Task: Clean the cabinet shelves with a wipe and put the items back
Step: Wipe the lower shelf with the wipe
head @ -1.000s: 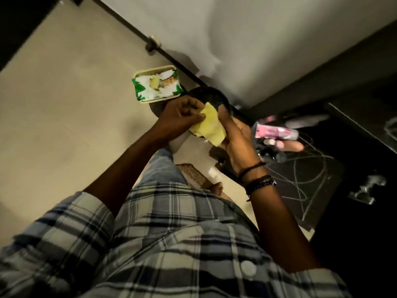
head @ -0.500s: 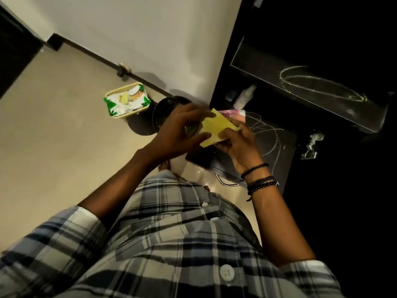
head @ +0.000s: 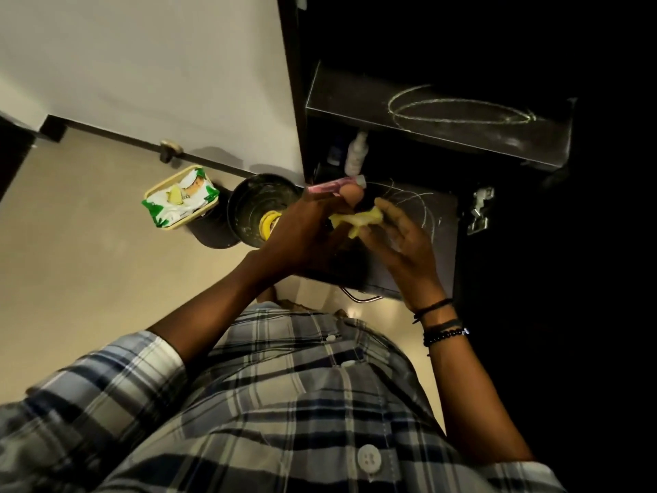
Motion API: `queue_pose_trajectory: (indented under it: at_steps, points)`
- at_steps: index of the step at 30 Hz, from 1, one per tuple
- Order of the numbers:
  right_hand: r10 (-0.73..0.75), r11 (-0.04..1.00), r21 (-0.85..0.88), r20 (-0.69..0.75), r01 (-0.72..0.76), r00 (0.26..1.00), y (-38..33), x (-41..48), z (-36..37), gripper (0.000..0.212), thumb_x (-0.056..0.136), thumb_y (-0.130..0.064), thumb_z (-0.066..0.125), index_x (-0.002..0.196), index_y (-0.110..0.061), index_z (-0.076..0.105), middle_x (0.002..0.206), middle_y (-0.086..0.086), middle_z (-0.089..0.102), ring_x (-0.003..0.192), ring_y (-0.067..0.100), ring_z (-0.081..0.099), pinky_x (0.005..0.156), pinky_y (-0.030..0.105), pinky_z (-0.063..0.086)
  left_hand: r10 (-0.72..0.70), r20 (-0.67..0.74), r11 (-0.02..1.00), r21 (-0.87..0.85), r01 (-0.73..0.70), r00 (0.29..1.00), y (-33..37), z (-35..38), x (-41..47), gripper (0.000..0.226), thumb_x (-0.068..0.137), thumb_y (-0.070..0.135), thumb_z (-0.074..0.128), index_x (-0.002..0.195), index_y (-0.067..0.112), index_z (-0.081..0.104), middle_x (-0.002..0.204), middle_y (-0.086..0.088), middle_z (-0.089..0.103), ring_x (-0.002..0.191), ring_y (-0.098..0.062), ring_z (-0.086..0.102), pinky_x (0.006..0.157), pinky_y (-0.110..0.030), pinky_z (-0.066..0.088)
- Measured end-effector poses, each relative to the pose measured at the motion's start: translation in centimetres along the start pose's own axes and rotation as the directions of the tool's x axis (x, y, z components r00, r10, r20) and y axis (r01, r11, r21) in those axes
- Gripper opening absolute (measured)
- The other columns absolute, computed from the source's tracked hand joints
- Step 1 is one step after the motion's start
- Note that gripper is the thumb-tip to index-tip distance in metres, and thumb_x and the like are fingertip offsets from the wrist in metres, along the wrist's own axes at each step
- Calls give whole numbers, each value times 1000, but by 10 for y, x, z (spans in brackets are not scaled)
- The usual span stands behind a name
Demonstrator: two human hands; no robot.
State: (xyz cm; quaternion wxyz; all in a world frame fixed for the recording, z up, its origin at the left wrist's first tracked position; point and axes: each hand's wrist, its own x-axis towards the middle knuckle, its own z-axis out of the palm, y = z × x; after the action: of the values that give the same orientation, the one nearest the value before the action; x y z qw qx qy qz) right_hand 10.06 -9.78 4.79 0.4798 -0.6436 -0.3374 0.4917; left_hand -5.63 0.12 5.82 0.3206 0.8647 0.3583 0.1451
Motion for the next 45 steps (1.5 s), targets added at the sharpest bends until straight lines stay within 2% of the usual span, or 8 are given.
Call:
queue_pose_trajectory:
  at_steps: [5, 12, 23, 30, 32, 35, 39, 45]
  points:
    - [-200, 943, -298, -163, 145, 966, 25, 1, -12, 25, 82, -9, 70, 107, -16, 68, 100, -8, 67, 91, -2, 64, 81, 12, 50, 3, 68, 1000, -19, -2, 998, 10, 20, 8, 23, 87, 28, 62, 108, 18, 64, 98, 2, 66, 79, -4, 56, 65, -18, 48]
    - [-115, 903, -377, -672, -205, 731, 75, 32, -74, 20, 77, -8, 62, 94, -16, 71, 93, 6, 72, 85, 19, 65, 78, 26, 53, 100, 121, 989, 92, -112, 988, 29, 39, 11, 40, 87, 20, 58, 126, 13, 55, 125, -11, 58, 119, -26, 53, 99, -36, 42]
    - [-205, 652, -724, -456, -227, 866, 111, 121, -82, 18, 82, 1, 54, 96, -1, 65, 112, 16, 55, 97, 27, 50, 84, 35, 47, 423, -142, 802, 517, -297, 895, 46, 9, 79, 55, 97, 38, 43, 142, 11, 30, 150, -17, 29, 141, -32, 22, 115, -50, 23]
    - [-94, 540, -838, 31, 77, 995, 140, 101, -49, 40, 94, -20, 39, 120, 3, 59, 127, 21, 59, 116, 37, 59, 100, 44, 48, 516, 75, 655, 607, -450, 853, 39, -33, 165, 54, 98, 45, 33, 138, 10, 41, 145, -15, 40, 137, -31, 32, 113, -41, 21]
    - [-109, 446, -879, 131, 166, 985, 150, 96, -61, 54, 99, -30, 18, 133, -2, 48, 142, 13, 46, 127, 30, 50, 113, 26, 30, 458, 112, 680, 596, -428, 882, 34, -40, 174, 60, 96, 51, 30, 139, 11, 38, 144, -14, 42, 135, -29, 34, 110, -36, 20]
    - [-35, 537, -843, -55, -27, 998, 147, 95, -88, 52, 95, -29, 37, 143, -8, 35, 150, 11, 35, 137, 30, 34, 114, 16, 5, 406, 133, 726, 553, -407, 904, 22, -34, 168, 71, 92, 62, 24, 142, 12, 33, 148, -13, 36, 140, -27, 25, 114, -41, 19]
    - [-34, 567, -790, -305, -233, 952, 117, 145, -103, 39, 83, -27, 42, 118, -11, 49, 119, 12, 52, 111, 34, 51, 96, 35, 41, 422, 137, 727, 539, -425, 896, 19, -35, 174, 74, 88, 64, 32, 144, 15, 29, 151, -12, 28, 143, -29, 17, 116, -45, 19]
    - [-12, 541, -837, -105, -82, 994, 146, 165, -45, 69, 92, -45, 12, 134, 3, 38, 137, 27, 47, 126, 41, 47, 116, 38, 15, 389, 131, 748, 534, -395, 912, 18, -35, 175, 77, 88, 65, 24, 142, 11, 29, 146, -15, 34, 137, -30, 22, 109, -47, 26]
